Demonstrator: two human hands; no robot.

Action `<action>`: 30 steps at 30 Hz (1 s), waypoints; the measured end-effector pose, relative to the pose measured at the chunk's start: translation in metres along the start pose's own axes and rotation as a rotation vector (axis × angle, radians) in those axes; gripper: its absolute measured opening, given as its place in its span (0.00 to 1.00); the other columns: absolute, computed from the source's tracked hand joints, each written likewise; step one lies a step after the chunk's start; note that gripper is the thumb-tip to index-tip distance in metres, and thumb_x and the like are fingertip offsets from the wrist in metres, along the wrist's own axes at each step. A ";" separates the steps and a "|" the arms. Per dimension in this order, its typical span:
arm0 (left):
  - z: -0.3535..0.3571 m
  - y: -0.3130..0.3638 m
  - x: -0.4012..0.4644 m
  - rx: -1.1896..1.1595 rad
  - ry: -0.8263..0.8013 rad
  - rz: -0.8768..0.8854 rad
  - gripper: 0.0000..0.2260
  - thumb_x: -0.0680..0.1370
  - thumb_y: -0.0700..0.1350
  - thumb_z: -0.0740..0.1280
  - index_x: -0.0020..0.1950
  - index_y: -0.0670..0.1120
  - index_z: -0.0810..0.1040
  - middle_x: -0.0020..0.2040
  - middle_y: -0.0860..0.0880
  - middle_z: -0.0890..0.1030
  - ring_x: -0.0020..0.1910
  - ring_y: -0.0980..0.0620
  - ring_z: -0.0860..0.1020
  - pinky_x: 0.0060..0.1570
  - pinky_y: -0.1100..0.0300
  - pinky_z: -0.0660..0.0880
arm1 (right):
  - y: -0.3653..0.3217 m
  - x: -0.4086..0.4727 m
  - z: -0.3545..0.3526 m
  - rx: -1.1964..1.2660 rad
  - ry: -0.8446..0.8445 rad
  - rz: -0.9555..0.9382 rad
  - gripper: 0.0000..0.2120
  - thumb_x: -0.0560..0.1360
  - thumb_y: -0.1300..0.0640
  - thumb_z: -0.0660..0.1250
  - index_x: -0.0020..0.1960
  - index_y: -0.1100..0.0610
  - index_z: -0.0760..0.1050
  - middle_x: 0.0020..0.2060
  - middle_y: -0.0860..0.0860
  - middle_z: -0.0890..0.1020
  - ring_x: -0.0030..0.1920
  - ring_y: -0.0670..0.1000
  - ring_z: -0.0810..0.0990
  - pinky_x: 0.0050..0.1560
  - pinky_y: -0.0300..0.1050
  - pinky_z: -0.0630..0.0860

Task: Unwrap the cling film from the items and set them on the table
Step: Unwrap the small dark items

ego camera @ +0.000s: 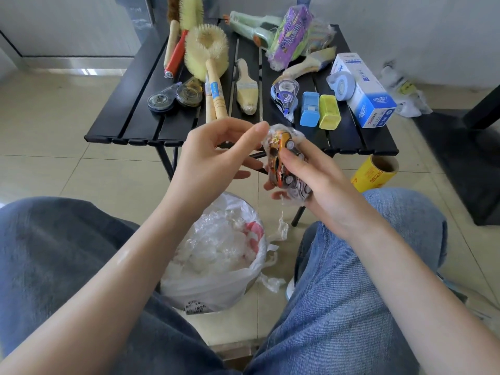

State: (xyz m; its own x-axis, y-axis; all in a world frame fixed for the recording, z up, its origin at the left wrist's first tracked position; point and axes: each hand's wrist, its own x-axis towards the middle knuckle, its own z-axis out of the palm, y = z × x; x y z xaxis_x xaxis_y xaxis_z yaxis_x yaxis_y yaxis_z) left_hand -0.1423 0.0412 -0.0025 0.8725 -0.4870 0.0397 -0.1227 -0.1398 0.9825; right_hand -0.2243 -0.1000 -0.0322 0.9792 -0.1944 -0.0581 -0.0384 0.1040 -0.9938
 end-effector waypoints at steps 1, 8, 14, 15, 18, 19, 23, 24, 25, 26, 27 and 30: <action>0.000 0.000 0.001 0.026 -0.007 0.009 0.09 0.77 0.50 0.68 0.49 0.44 0.81 0.43 0.49 0.83 0.38 0.54 0.84 0.40 0.57 0.82 | 0.000 0.000 0.001 0.000 -0.005 -0.003 0.08 0.76 0.49 0.64 0.52 0.43 0.80 0.47 0.47 0.84 0.49 0.50 0.83 0.49 0.48 0.77; -0.002 -0.005 0.007 0.087 0.034 0.060 0.06 0.80 0.44 0.65 0.47 0.43 0.78 0.43 0.48 0.82 0.40 0.57 0.83 0.37 0.55 0.82 | 0.006 0.002 0.000 0.011 0.084 0.047 0.18 0.74 0.43 0.65 0.62 0.46 0.76 0.54 0.47 0.82 0.55 0.49 0.80 0.57 0.52 0.75; -0.004 -0.002 0.006 0.073 0.148 0.150 0.08 0.81 0.40 0.61 0.42 0.46 0.73 0.41 0.50 0.80 0.37 0.57 0.82 0.33 0.57 0.81 | -0.002 0.003 0.000 0.085 0.159 0.075 0.17 0.77 0.45 0.61 0.57 0.55 0.76 0.38 0.47 0.80 0.35 0.46 0.79 0.44 0.47 0.76; -0.012 0.002 0.008 0.032 0.222 0.157 0.09 0.81 0.39 0.58 0.42 0.46 0.71 0.42 0.50 0.80 0.36 0.57 0.82 0.31 0.58 0.80 | -0.002 0.002 -0.006 0.125 0.218 0.091 0.16 0.80 0.46 0.58 0.56 0.57 0.74 0.36 0.49 0.78 0.29 0.46 0.75 0.40 0.46 0.76; -0.042 0.015 0.015 -0.070 0.305 0.198 0.10 0.83 0.40 0.55 0.43 0.48 0.67 0.39 0.53 0.80 0.36 0.56 0.81 0.32 0.61 0.78 | -0.002 -0.004 -0.022 0.199 0.312 0.175 0.20 0.82 0.47 0.54 0.61 0.62 0.72 0.36 0.52 0.73 0.25 0.47 0.68 0.34 0.42 0.74; -0.046 0.015 0.016 -0.040 0.257 0.210 0.09 0.83 0.41 0.55 0.44 0.48 0.68 0.38 0.53 0.81 0.37 0.55 0.82 0.34 0.60 0.79 | -0.001 -0.006 -0.023 0.199 0.289 0.193 0.20 0.82 0.47 0.55 0.61 0.63 0.72 0.36 0.52 0.75 0.24 0.47 0.68 0.33 0.42 0.74; -0.022 0.002 0.008 0.247 -0.017 0.353 0.04 0.80 0.45 0.64 0.54 0.49 0.76 0.48 0.53 0.82 0.47 0.55 0.81 0.47 0.55 0.80 | -0.001 -0.005 -0.007 0.197 0.169 0.194 0.18 0.81 0.47 0.56 0.55 0.61 0.75 0.32 0.50 0.77 0.23 0.47 0.69 0.36 0.45 0.71; -0.015 -0.002 0.006 0.305 -0.083 0.407 0.08 0.79 0.45 0.65 0.58 0.49 0.77 0.53 0.52 0.81 0.51 0.57 0.79 0.49 0.57 0.79 | -0.002 -0.004 -0.004 0.193 0.153 0.199 0.18 0.81 0.48 0.56 0.54 0.61 0.75 0.32 0.51 0.77 0.23 0.48 0.68 0.36 0.47 0.71; -0.011 -0.007 0.006 0.346 -0.141 0.471 0.12 0.78 0.45 0.67 0.61 0.49 0.77 0.57 0.52 0.79 0.55 0.58 0.78 0.52 0.60 0.78 | -0.002 -0.002 -0.002 0.188 0.137 0.202 0.18 0.81 0.48 0.55 0.52 0.61 0.75 0.32 0.52 0.77 0.22 0.48 0.68 0.37 0.48 0.70; -0.008 -0.012 0.007 0.381 -0.173 0.540 0.14 0.77 0.45 0.68 0.63 0.48 0.77 0.59 0.51 0.78 0.57 0.58 0.76 0.54 0.62 0.76 | -0.003 -0.002 0.000 0.181 0.119 0.205 0.17 0.81 0.48 0.55 0.50 0.60 0.75 0.33 0.53 0.77 0.22 0.49 0.68 0.37 0.49 0.70; -0.005 -0.016 0.009 0.412 -0.180 0.601 0.14 0.77 0.44 0.69 0.62 0.47 0.79 0.59 0.50 0.78 0.58 0.57 0.76 0.56 0.62 0.75 | -0.003 -0.001 0.001 0.174 0.100 0.205 0.17 0.81 0.48 0.55 0.48 0.59 0.75 0.34 0.54 0.77 0.23 0.49 0.68 0.37 0.49 0.69; -0.002 -0.026 0.014 0.449 -0.115 0.683 0.09 0.75 0.43 0.71 0.55 0.44 0.83 0.54 0.47 0.81 0.55 0.51 0.78 0.55 0.52 0.76 | -0.004 -0.002 0.001 0.163 0.057 0.201 0.15 0.81 0.48 0.56 0.47 0.57 0.74 0.34 0.55 0.75 0.23 0.49 0.68 0.33 0.46 0.66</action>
State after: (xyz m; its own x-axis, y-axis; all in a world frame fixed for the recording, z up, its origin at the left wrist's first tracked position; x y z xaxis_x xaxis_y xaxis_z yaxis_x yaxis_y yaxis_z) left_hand -0.1257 0.0403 -0.0274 0.4867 -0.6712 0.5591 -0.8072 -0.1008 0.5816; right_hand -0.2253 -0.0988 -0.0282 0.9423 -0.2081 -0.2623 -0.1936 0.3004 -0.9340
